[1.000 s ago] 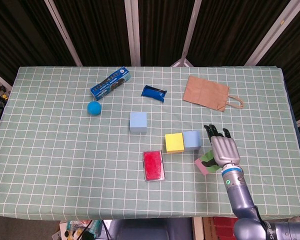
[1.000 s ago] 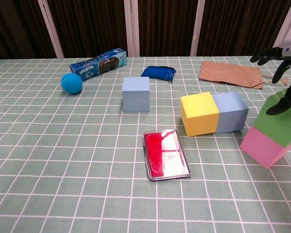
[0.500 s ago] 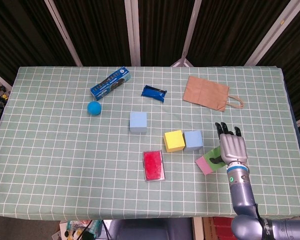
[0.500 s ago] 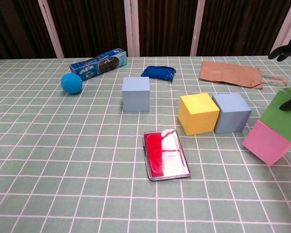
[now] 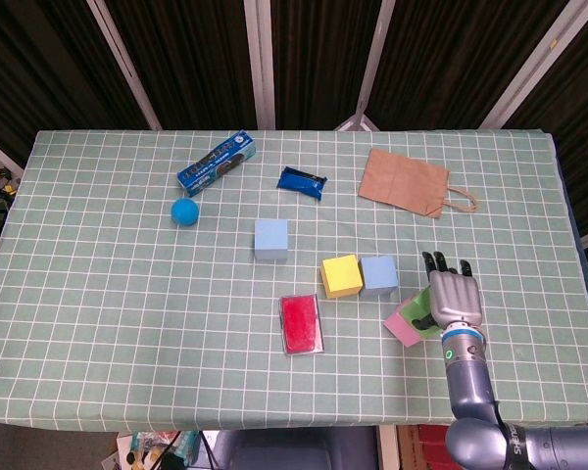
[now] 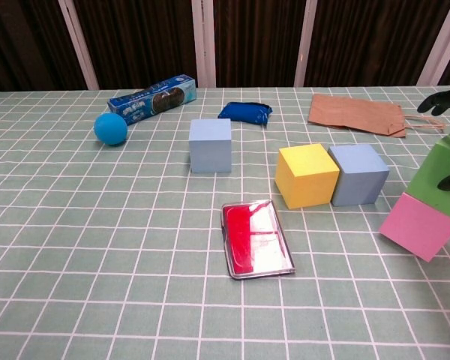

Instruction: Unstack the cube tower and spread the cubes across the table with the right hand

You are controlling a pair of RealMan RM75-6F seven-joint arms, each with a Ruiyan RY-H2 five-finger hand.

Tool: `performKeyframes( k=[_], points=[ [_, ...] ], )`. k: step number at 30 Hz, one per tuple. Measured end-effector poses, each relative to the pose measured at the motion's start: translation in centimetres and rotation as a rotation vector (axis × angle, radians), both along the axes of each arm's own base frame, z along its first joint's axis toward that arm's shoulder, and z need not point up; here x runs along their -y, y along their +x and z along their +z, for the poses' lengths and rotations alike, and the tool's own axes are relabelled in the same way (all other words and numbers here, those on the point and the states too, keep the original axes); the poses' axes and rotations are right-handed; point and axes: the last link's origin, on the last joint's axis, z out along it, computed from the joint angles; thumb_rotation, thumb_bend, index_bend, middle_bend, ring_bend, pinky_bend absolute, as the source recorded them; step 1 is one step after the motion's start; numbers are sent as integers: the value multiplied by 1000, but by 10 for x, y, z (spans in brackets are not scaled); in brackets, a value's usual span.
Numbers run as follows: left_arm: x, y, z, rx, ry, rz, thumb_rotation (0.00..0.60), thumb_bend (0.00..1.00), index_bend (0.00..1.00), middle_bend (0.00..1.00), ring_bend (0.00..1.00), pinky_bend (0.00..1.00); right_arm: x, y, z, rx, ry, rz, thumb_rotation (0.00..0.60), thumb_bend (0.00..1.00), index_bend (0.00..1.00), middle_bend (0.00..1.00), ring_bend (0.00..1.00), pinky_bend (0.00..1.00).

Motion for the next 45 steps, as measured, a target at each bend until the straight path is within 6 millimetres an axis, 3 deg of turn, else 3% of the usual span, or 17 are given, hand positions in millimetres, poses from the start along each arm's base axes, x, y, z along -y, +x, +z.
performKeyframes(
  k=[6, 13, 19, 25, 36, 45],
  points=[
    [0, 1, -1, 1, -3, -3, 600, 322, 98, 0, 0, 9, -1, 0, 0, -11, 10, 1, 600, 129, 0, 106, 461, 8],
    [1, 1, 0, 8, -4, -8, 600, 322, 98, 0, 0, 9, -3, 0, 1, -18, 26, -2, 600, 129, 0, 160, 642, 137],
    [1, 1, 0, 8, -9, -9, 600, 322, 98, 0, 0, 9, -1, 3, 3, 7, -1, 22, 600, 129, 0, 178, 666, 152],
    [1, 0, 1, 9, -5, -7, 600, 322, 98, 0, 0, 9, 11, 6, 15, 3, -135, 86, 600, 129, 0, 178, 667, 154],
    [2, 1, 1, 9, 1, -10, 600, 322, 98, 0, 0, 9, 51, -24, 51, -61, -350, 64, 600, 128, 0, 178, 667, 154],
    [4, 2, -1, -3, 9, -8, 600, 322, 98, 0, 0, 9, 94, -51, 34, -26, -404, 82, 600, 128, 0, 178, 636, 148]
  ],
)
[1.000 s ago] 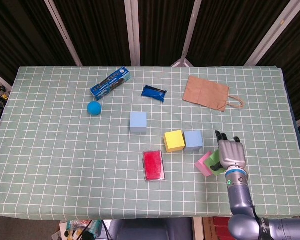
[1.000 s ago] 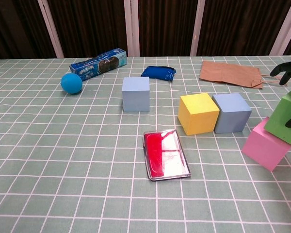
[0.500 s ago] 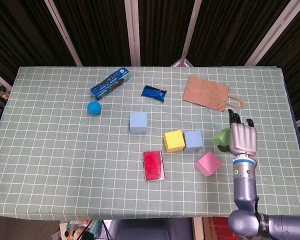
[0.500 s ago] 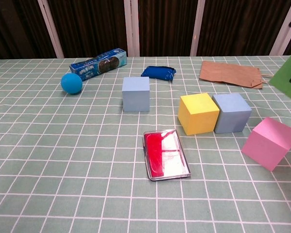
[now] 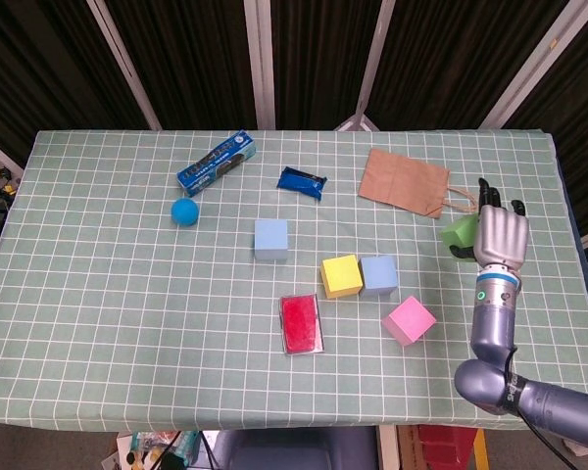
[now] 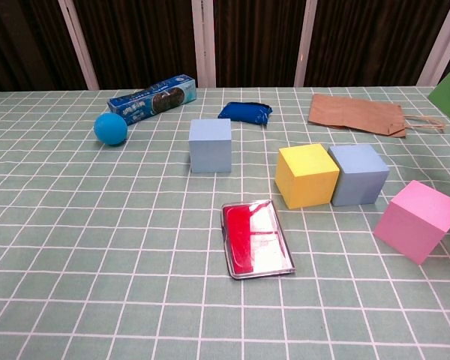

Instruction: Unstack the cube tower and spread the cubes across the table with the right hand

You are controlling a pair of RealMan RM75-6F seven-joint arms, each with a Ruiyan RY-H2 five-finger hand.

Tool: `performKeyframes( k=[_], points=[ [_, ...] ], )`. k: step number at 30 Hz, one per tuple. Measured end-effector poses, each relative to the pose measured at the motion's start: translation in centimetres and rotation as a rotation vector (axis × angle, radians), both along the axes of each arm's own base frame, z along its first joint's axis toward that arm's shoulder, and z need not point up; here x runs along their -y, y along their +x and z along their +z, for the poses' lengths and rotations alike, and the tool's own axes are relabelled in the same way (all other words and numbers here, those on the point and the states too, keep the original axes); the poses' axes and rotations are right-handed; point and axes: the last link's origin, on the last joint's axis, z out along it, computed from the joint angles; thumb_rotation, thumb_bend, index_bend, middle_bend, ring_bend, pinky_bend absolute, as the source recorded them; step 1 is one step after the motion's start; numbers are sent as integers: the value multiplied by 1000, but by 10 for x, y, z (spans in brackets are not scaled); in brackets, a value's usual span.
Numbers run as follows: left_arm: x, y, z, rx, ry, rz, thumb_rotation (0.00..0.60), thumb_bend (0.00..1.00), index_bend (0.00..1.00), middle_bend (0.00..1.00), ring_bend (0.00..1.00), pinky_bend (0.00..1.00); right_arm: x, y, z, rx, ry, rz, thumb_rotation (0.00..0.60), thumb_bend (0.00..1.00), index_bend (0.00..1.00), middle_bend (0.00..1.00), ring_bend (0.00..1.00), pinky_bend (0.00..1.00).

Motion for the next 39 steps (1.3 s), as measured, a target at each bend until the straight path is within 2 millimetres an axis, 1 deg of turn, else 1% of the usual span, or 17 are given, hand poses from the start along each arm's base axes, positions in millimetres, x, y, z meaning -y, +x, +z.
performKeyframes(
  k=[2, 5, 7, 8, 10, 12, 13, 16, 19, 25, 28, 35, 39],
  points=[
    [0, 0, 1, 0, 7, 1, 600, 322, 98, 0, 0, 9, 10, -5, -10, -4, 1, 2, 600, 128, 0, 178, 603, 127],
    [-1, -2, 1, -3, 10, 9, 600, 322, 98, 0, 0, 10, 21, -8, -25, -10, 14, 0, 600, 128, 0, 177, 501, 54],
    [-3, -3, 0, -5, 4, 16, 600, 322, 98, 0, 0, 9, 26, -11, -32, -19, 23, -6, 600, 128, 0, 159, 372, 11],
    [-4, -3, -1, -7, -2, 18, 600, 322, 98, 0, 0, 9, 29, -13, -36, -26, 31, -13, 600, 128, 0, 145, 322, 4],
    [-5, -2, -1, -8, -5, 15, 600, 322, 98, 0, 0, 9, 32, -16, -42, -35, 50, -26, 600, 128, 0, 90, 181, 0],
    [-5, -1, -2, -10, -4, 10, 600, 322, 98, 0, 0, 9, 33, -20, -45, -47, 73, -40, 600, 127, 0, 50, 103, 0],
    [-4, -1, -2, -9, -4, 11, 600, 322, 98, 0, 0, 9, 32, -22, -46, -54, 81, -44, 600, 127, 0, 32, 80, 0],
    [-4, -1, -2, -9, -4, 14, 600, 322, 98, 0, 0, 9, 31, -26, -46, -68, 99, -46, 600, 128, 0, 6, 72, 0],
    [-3, -1, -2, -8, -4, 13, 600, 322, 98, 0, 0, 9, 28, -25, -45, -71, 119, -40, 600, 127, 0, 0, 72, 0],
    [-3, -1, -3, -7, -8, 11, 600, 322, 98, 0, 0, 9, 13, -10, -42, -40, 181, 6, 600, 127, 0, 0, 72, 0],
    [-3, -1, -2, -4, -8, 8, 600, 322, 98, 0, 0, 9, 0, 2, -41, -15, 225, 45, 600, 127, 0, 0, 72, 0],
    [-2, 0, -2, 4, -11, 5, 600, 322, 98, 0, 0, 9, -47, 36, -43, 31, 359, 198, 600, 127, 0, 0, 72, 0],
    [-1, -1, 0, 9, -7, 6, 600, 322, 98, 0, 0, 9, -68, 47, -48, 19, 398, 292, 600, 127, 0, 0, 73, 0]
  ],
)
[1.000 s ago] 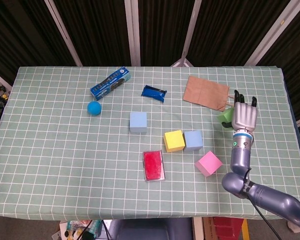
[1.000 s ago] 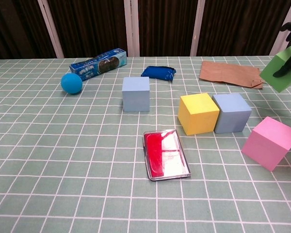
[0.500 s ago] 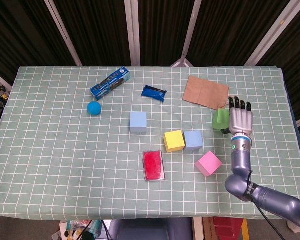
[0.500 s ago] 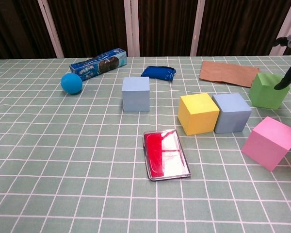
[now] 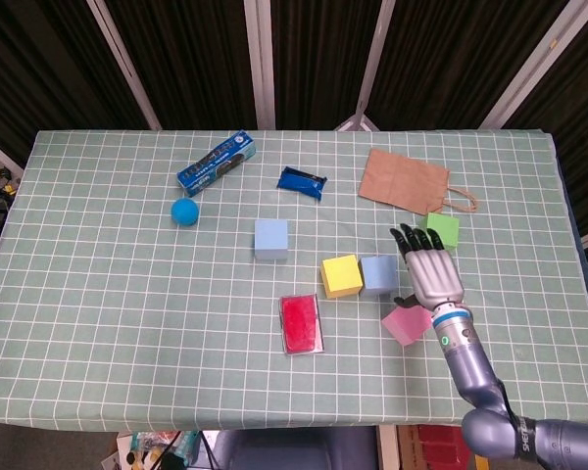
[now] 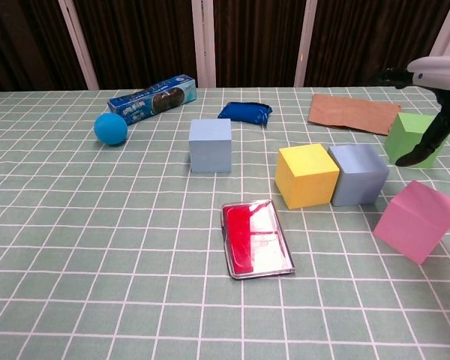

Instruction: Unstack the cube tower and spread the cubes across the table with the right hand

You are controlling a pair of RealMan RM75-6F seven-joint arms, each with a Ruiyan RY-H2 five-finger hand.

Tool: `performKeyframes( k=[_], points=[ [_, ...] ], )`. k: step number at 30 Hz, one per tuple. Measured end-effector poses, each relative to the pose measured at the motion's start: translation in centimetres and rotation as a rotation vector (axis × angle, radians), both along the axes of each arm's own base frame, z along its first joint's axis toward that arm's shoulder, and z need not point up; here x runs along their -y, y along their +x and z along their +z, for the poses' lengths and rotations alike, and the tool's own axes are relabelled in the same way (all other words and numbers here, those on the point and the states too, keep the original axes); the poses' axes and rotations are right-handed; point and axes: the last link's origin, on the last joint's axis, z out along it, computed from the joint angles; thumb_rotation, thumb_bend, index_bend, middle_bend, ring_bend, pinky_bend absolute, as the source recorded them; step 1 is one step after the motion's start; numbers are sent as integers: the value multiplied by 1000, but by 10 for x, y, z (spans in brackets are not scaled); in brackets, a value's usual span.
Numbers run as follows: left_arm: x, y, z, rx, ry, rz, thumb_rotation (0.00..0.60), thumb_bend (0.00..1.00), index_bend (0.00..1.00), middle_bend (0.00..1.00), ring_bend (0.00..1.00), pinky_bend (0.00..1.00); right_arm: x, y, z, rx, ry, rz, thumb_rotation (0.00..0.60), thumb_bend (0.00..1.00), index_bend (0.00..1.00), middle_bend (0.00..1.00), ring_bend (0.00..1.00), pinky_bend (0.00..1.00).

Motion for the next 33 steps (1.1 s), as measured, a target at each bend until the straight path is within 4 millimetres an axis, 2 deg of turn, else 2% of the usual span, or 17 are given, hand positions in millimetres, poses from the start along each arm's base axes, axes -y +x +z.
performKeyframes(
  k=[6, 13, 23, 33],
  points=[
    [-1, 0, -1, 1, -6, 0, 600, 322, 98, 0, 0, 9, -16, 15, -21, 20, 27, 60, 600, 127, 0, 0, 73, 0],
    [-2, 0, 0, 5, -7, 2, 600, 322, 98, 0, 0, 9, -20, 32, -44, 3, 66, 86, 600, 127, 0, 0, 74, 0],
    [-3, -1, 1, 4, -4, 4, 600, 322, 98, 0, 0, 9, -9, 52, -73, -31, 70, 103, 600, 127, 0, 0, 87, 0],
    [-4, -1, 0, -6, -1, 7, 600, 322, 98, 0, 0, 9, 6, 60, -90, -93, 55, 97, 600, 127, 0, 19, 143, 0]
  ],
)
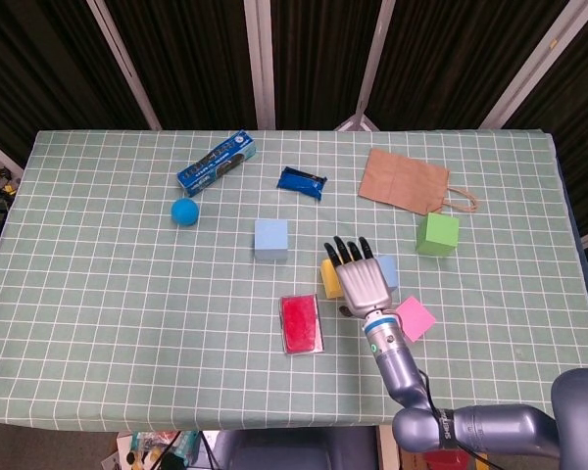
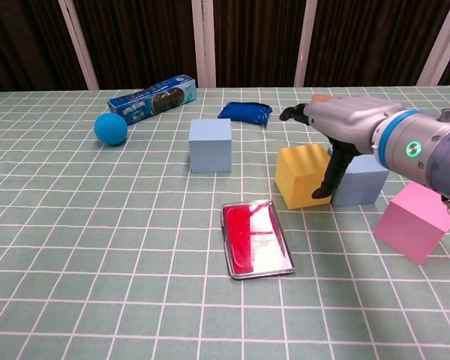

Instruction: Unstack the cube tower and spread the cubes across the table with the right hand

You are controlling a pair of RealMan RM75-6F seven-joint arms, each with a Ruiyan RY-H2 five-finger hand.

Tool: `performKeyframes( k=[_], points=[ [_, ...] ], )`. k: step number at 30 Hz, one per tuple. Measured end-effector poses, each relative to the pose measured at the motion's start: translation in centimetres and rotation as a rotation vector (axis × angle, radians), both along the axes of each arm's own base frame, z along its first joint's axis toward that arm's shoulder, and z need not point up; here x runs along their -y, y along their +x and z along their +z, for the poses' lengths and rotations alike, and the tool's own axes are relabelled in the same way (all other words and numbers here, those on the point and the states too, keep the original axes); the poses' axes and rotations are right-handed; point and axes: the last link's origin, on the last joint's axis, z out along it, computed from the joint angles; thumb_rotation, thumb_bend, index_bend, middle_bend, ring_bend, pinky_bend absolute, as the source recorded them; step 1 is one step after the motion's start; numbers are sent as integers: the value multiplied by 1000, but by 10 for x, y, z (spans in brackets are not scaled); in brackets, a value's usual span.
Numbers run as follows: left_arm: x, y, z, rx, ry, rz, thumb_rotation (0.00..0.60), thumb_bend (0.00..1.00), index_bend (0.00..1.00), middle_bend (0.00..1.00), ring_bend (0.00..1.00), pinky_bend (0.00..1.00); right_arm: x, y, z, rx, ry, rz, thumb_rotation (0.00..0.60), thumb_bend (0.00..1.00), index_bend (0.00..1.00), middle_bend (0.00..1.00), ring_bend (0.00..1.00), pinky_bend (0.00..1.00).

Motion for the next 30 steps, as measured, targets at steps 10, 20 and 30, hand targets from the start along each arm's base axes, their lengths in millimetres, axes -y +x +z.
performKeyframes(
  k=[10, 20, 30],
  points=[
    [0, -1, 0, -5, 3, 7, 600, 322, 98, 0, 0, 9, 11, 4, -16, 4, -18, -3, 600, 127, 0, 98, 287, 0],
    [-1, -2, 2, -2, 8, 16, 600, 322, 98, 0, 0, 9, 25, 5, -25, -29, -73, 10, 600, 128, 0, 106, 267, 0],
    [-1, -1, 1, -4, 5, 20, 600, 322, 98, 0, 0, 9, 28, 3, -23, -48, -68, -4, 600, 128, 0, 113, 308, 0]
  ],
)
